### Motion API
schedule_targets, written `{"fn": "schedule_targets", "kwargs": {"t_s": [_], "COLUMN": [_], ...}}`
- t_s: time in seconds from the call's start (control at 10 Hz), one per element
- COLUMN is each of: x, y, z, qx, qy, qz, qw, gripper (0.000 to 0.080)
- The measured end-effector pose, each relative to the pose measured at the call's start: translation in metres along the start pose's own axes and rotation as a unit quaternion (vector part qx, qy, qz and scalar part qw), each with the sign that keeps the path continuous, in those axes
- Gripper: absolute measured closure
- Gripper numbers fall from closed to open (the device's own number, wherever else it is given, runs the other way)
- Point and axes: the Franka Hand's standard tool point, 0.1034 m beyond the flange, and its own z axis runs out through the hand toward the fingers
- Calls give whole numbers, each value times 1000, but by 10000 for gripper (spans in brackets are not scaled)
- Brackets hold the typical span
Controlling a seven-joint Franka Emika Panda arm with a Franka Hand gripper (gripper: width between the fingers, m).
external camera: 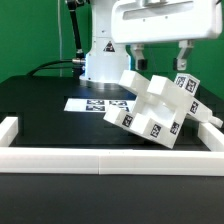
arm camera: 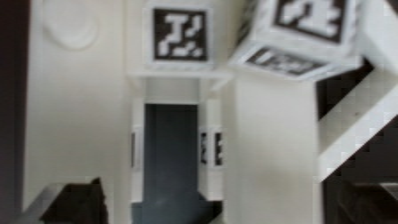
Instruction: Assemble chair
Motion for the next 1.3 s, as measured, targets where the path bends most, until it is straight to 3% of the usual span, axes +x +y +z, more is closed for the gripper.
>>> {"fn": "schedule_targets", "kwargs": {"t_s": [0.4, 0.9, 1.1, 1.3], "x": [8, 18, 22, 29], "y": [10, 1, 2, 0], "z": [12, 23, 31, 31], "qx": [-14, -25, -28, -23], "qy": [4, 8, 18, 30], "qz": [-3, -5, -9, -11], "qw": [1000, 1000, 999, 999], "gripper": [150, 150, 150, 150]}}
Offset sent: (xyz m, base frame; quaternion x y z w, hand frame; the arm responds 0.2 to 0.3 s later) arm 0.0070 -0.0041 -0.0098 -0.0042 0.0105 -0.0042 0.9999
